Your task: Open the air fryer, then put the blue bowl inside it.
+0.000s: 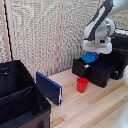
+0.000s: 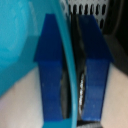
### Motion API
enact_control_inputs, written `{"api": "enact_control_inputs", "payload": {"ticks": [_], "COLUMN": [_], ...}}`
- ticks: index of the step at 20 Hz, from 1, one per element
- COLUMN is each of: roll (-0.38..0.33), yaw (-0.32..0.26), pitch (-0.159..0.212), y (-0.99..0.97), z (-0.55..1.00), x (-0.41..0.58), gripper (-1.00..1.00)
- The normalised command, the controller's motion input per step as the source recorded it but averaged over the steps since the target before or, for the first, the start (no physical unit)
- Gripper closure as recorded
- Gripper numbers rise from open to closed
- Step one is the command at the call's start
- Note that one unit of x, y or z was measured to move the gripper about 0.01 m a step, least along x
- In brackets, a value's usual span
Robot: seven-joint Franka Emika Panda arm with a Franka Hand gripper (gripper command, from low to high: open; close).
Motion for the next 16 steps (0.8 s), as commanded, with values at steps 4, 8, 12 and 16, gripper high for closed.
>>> {"api": "enact_control_inputs", "payload": {"ticks": [4,8,12,16], "roll": [-0.082,-0.071,-0.039,0.088], "yaw": [-0.062,-0.023,0.0,0.0], "pitch": [0.062,0.07,0.092,0.057], "y": [-0.15,-0.13,-0.14,-0.17], "z": [-0.25,-0.12,0.02,0.33], "x": [0.33,0.113,0.106,0.026], "gripper": [1.0,-1.0,-1.0,-1.0]}}
